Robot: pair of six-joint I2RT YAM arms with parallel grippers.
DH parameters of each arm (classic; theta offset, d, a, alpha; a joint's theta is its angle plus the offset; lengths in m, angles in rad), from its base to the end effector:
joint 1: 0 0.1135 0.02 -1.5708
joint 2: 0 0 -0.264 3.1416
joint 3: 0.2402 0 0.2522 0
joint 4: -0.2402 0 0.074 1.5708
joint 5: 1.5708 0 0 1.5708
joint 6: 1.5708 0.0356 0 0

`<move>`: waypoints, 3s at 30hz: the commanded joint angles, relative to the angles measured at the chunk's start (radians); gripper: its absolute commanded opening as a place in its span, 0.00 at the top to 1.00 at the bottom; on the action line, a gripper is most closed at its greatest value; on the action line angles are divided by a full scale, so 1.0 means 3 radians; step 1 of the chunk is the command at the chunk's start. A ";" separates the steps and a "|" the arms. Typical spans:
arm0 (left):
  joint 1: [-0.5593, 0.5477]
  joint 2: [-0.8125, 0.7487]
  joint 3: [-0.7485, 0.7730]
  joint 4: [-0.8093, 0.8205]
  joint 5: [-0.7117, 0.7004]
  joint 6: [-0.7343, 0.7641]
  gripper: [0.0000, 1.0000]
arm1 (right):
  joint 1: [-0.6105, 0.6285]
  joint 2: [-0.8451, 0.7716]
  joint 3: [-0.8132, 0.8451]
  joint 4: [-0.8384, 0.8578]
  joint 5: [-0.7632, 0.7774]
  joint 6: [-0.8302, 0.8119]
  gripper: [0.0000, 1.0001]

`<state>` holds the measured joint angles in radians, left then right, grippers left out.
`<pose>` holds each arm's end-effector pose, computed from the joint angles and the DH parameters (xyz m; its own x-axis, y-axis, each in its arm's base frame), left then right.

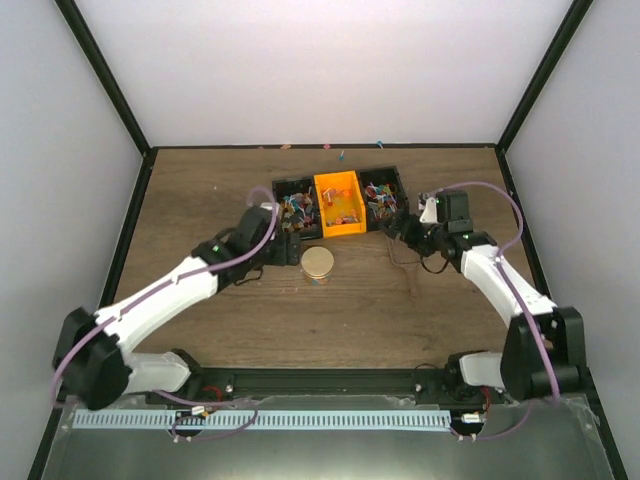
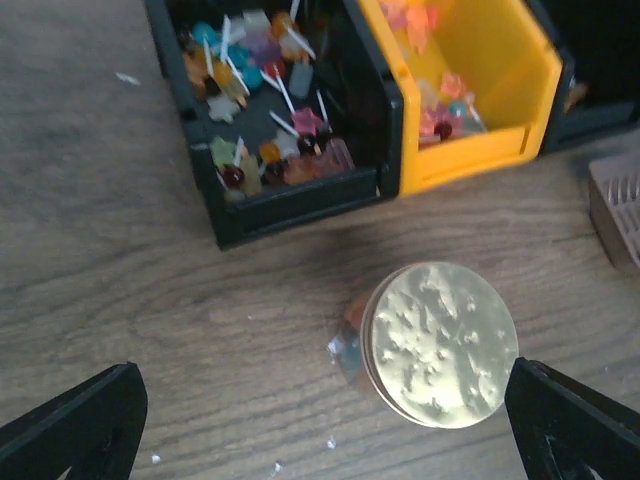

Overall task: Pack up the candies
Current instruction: Move the packing bottle to the center of the board.

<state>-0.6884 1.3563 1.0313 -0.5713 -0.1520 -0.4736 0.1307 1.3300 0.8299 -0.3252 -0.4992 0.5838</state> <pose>0.2222 -0.1758 0.2648 -0.7899 0.0660 -0.6097 0.2188 0.9591 -0.1796 0.2676 0.0524 0.2277 -0.8484 0.3766 -0.3721 0.0374 0.7438 0.6674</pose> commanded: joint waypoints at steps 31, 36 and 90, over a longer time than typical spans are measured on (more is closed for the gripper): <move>-0.0394 -0.0402 -0.3082 0.4916 0.0099 0.1089 0.00 | 0.0245 0.0621 0.0376 0.0483 0.0233 0.0033 0.10; -0.0419 0.0324 -0.3059 0.5554 0.0071 0.1271 0.00 | 0.0242 0.0839 0.0562 0.0348 0.0153 -0.0011 0.11; -0.0328 0.2265 -0.2005 0.6229 0.0426 0.1737 0.21 | 0.0243 0.1224 0.0685 0.0176 0.0004 -0.0221 0.11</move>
<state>-0.7906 2.0224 0.4240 1.2499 -0.0254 0.0544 0.2043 1.6825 1.0142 -0.2798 -0.4782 0.5316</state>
